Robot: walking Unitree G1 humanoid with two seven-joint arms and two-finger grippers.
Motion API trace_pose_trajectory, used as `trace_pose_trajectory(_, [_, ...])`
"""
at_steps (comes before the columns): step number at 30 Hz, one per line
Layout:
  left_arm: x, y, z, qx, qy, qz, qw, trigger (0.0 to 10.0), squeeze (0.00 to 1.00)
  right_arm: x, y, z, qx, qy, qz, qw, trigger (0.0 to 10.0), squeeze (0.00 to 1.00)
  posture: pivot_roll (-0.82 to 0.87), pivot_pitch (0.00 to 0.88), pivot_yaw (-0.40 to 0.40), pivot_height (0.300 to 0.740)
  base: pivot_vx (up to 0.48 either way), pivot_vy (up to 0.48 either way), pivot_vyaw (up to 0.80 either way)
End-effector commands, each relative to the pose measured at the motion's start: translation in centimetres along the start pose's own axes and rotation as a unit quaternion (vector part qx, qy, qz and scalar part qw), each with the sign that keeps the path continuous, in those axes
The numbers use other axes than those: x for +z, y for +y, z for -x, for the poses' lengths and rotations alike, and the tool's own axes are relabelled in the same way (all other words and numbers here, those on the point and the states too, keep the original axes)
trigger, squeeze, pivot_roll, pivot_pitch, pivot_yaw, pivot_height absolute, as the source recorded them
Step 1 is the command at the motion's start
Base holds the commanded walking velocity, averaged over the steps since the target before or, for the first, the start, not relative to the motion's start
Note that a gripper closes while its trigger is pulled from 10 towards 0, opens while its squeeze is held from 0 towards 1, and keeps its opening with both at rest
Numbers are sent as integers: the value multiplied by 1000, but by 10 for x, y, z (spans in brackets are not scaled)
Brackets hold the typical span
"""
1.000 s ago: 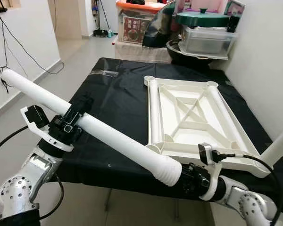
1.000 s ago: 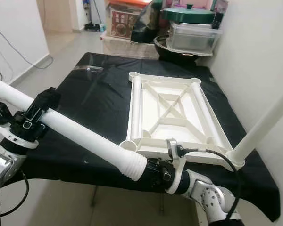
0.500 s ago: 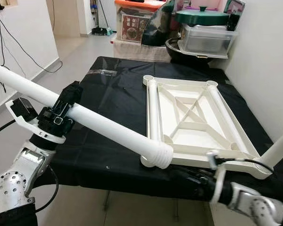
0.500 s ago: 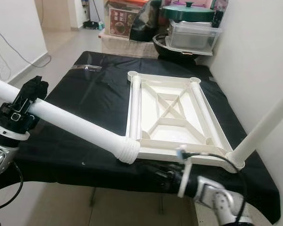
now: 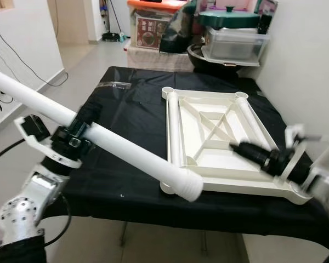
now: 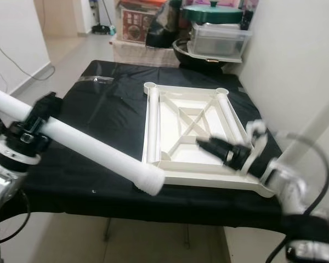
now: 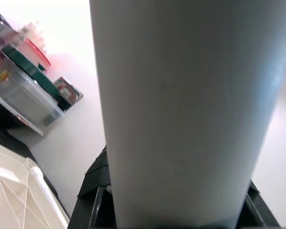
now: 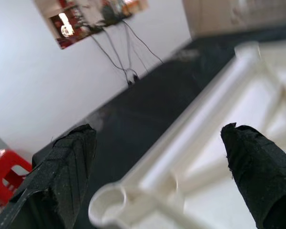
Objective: Building children table
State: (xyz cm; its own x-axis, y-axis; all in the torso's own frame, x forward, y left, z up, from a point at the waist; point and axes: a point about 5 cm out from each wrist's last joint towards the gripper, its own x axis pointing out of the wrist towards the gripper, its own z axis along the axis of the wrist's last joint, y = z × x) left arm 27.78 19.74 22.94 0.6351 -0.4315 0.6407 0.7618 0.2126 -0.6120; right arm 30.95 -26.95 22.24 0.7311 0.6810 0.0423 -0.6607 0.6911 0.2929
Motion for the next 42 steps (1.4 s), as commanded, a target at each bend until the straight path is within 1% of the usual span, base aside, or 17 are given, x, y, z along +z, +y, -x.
trace_pose_trajectory(1, [-3,0,-3,-8,10,-2,1000,0,0,4,7,-6,27,14,12,999,10000,0,2,0,-52,740,0,0,0])
trace_pose_trajectory(3, [-3,0,-3,-8,10,-2,1000,0,0,4,7,-6,27,14,12,999,10000,0,2,0,-52,740,0,0,0])
trace_pose_trajectory(6, [-11,-3,-2,-12,33,-9,999,0,0,15,37,-29,137,63,29,988,10000,0,10,0,-64,740,0,0,0])
trace_pose_trajectory(7, [-11,-3,-2,-12,33,-9,999,0,0,15,37,-29,137,63,29,988,10000,0,10,0,-64,740,0,0,0])
trace_pose_trajectory(8, [-15,-4,-1,-13,47,-17,999,0,0,7,52,-34,190,99,33,976,10000,0,13,0,-71,740,0,0,0])
trace_pose_trajectory(9, [-15,-4,-1,-13,47,-17,999,0,0,7,52,-34,190,99,33,976,10000,0,13,0,-71,740,0,0,0])
trace_pose_trajectory(10, [-21,-5,0,-18,67,-24,997,0,0,-14,79,-45,265,158,35,950,10000,0,16,0,-76,740,0,0,0])
trace_pose_trajectory(11, [-22,-5,-1,-20,72,-25,997,0,0,-19,85,-49,282,171,32,944,10000,0,16,0,-76,740,0,0,0])
trace_pose_trajectory(16, [-24,-5,-2,-25,79,-28,996,0,0,-24,93,-55,300,183,26,936,10000,0,22,0,-75,740,0,0,0])
trace_pose_trajectory(17, [-25,-6,-4,-28,84,-29,996,0,0,-29,100,-59,318,195,23,928,10000,0,25,0,-72,740,0,0,0])
trace_pose_trajectory(19, [-25,-6,-4,-28,84,-29,996,0,0,-29,100,-59,318,195,23,928,10000,0,25,0,-72,740,0,0,0])
trace_pose_trajectory(20, [-27,-6,-6,-32,92,-30,995,0,0,-36,107,-63,334,212,26,918,10000,0,24,0,-72,740,0,0,0])
trace_pose_trajectory(22, [-27,-6,-6,-32,92,-30,995,0,0,-36,107,-63,334,212,26,918,10000,0,24,0,-72,740,0,0,0])
trace_pose_trajectory(23, [-31,-7,-9,-38,105,-30,993,0,0,-43,114,-68,346,229,30,909,10000,0,24,0,-75,740,0,0,0])
trace_pose_trajectory(27, [-39,-7,-14,-48,122,-28,991,0,0,-52,123,-75,353,264,42,897,10000,0,21,0,-75,740,0,0,0])
trace_pose_trajectory(33, [-52,-8,-25,-69,156,-20,985,0,0,-65,125,-92,307,321,93,891,10000,0,21,0,-72,740,0,0,0])
trace_pose_trajectory(42, [-61,-9,-30,-84,178,-12,980,0,0,-67,129,-104,294,341,123,884,10000,0,14,0,-70,740,0,0,0])
